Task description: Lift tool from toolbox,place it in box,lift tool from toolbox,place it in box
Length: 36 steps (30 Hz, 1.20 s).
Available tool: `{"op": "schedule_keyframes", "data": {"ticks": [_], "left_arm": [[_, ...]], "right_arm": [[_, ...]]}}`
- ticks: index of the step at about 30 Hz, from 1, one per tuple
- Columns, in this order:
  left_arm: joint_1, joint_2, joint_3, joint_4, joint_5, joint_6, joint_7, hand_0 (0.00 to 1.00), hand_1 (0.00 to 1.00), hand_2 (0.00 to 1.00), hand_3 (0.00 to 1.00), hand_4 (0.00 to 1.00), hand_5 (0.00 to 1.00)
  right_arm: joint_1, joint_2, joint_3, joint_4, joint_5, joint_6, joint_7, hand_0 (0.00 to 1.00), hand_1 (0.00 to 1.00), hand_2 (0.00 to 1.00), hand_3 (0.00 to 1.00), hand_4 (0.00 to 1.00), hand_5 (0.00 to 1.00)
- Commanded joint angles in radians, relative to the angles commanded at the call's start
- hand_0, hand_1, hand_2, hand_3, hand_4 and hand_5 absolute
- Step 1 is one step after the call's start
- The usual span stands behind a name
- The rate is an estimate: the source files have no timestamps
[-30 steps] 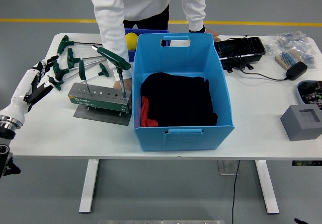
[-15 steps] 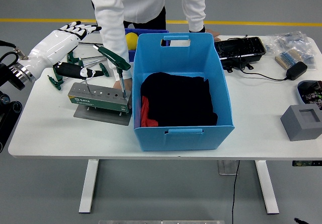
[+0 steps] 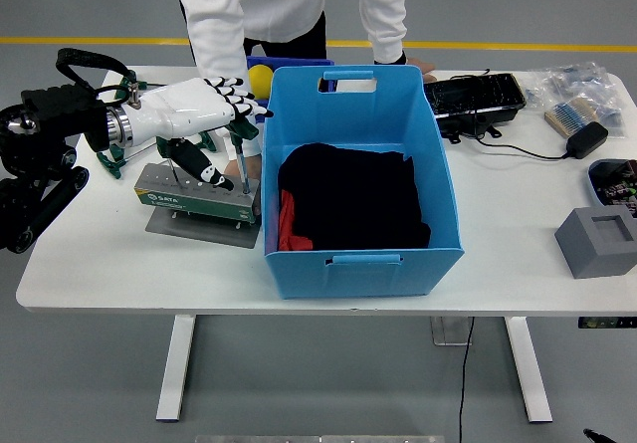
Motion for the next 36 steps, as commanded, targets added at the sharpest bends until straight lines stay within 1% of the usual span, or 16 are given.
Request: {"op": "schedule_keyframes", "data": {"ticks": [4, 5, 7, 9, 10, 11, 16, 17, 22, 23, 28, 29, 34, 35, 36], "left_arm": [[-0.037, -0.026, 0.006, 0.058, -0.002, 0.011, -0.006, 0.862, 0.834, 0.806, 0.871, 0.998, 0.498], [-0.042, -0.029, 0.006, 0.067, -0.001, 0.013, -0.007, 0.805, 0.764, 0.75, 0.792, 0.998, 0.5], [-0.06, -0.04, 0.01, 0.099, -0.003, 0.019, -0.009, 0.805, 0.764, 0.75, 0.792, 0.998, 0.5], [-0.071, -0.046, 0.016, 0.118, 0.0, 0.019, -0.008, 0.805, 0.764, 0.75, 0.792, 0.998, 0.5], [-0.084, -0.053, 0.024, 0.138, 0.0, 0.016, -0.005, 0.805, 0.764, 0.75, 0.792, 0.998, 0.5], [-0.09, -0.057, 0.027, 0.15, 0.0, 0.013, -0.003, 0.672, 0.602, 0.583, 0.664, 0.998, 0.508], [-0.115, -0.073, 0.032, 0.201, -0.004, -0.013, -0.001, 0.672, 0.602, 0.583, 0.664, 0.998, 0.508], [-0.12, -0.075, 0.036, 0.209, -0.009, -0.015, -0.002, 0.557, 0.516, 0.512, 0.595, 0.998, 0.516], [-0.14, -0.086, 0.057, 0.239, -0.024, -0.025, -0.003, 0.557, 0.516, 0.512, 0.595, 0.998, 0.516], [-0.143, -0.089, 0.063, 0.246, -0.025, -0.027, -0.002, 0.486, 0.41, 0.399, 0.521, 0.998, 0.52], [-0.155, -0.104, 0.091, 0.279, -0.037, -0.047, 0.007, 0.486, 0.41, 0.399, 0.521, 0.998, 0.52], [-0.156, -0.107, 0.095, 0.282, -0.04, -0.05, 0.009, 0.447, 0.347, 0.344, 0.425, 0.998, 0.525], [-0.165, -0.116, 0.11, 0.291, -0.042, -0.049, 0.015, 0.447, 0.347, 0.344, 0.425, 0.998, 0.525], [-0.168, -0.118, 0.112, 0.292, -0.042, -0.048, 0.016, 0.377, 0.245, 0.25, 0.333, 0.998, 0.53], [-0.17, -0.12, 0.112, 0.294, -0.042, -0.047, 0.018, 0.377, 0.245, 0.25, 0.333, 0.998, 0.53]], "right_arm": [[0.0, -0.002, -0.004, 0.001, 0.006, 0.0, 0.001, 0.616, 0.593, 0.669, 0.541, 0.776, 0.66], [0.0, -0.003, -0.004, 0.001, 0.006, 0.0, 0.001, 0.616, 0.595, 0.669, 0.541, 0.776, 0.661], [0.001, -0.003, -0.005, 0.002, 0.007, 0.0, 0.0, 0.616, 0.595, 0.669, 0.541, 0.776, 0.661], [0.002, -0.004, -0.005, 0.003, 0.007, 0.0, -0.001, 0.616, 0.595, 0.669, 0.541, 0.776, 0.661], [0.003, -0.004, -0.006, 0.003, 0.007, 0.0, -0.001, 0.616, 0.595, 0.669, 0.541, 0.776, 0.661], [0.003, -0.005, -0.005, 0.003, 0.006, 0.001, -0.002, 0.617, 0.596, 0.668, 0.542, 0.776, 0.661], [0.007, -0.008, -0.004, 0.005, 0.004, 0.001, -0.003, 0.617, 0.596, 0.668, 0.542, 0.776, 0.661], [0.009, -0.009, -0.003, 0.005, 0.002, 0.001, -0.003, 0.617, 0.596, 0.667, 0.541, 0.777, 0.66], [0.012, -0.013, 0.002, 0.005, -0.004, 0.0, -0.005, 0.617, 0.596, 0.667, 0.541, 0.777, 0.66], [0.012, -0.013, 0.003, 0.005, -0.006, 0.0, -0.006, 0.617, 0.596, 0.667, 0.541, 0.777, 0.656], [0.012, -0.013, 0.005, 0.006, -0.009, 0.0, -0.008, 0.617, 0.596, 0.667, 0.541, 0.777, 0.656], [0.012, -0.013, 0.005, 0.007, -0.009, 0.0, -0.009, 0.618, 0.596, 0.668, 0.541, 0.776, 0.654], [0.013, -0.015, 0.004, 0.007, -0.008, 0.0, -0.009, 0.618, 0.596, 0.668, 0.541, 0.776, 0.654], [0.013, -0.015, 0.004, 0.007, -0.009, 0.0, -0.009, 0.618, 0.596, 0.667, 0.542, 0.776, 0.654], [0.014, -0.016, 0.005, 0.007, -0.009, 0.0, -0.009, 0.618, 0.596, 0.667, 0.542, 0.776, 0.654]]}}
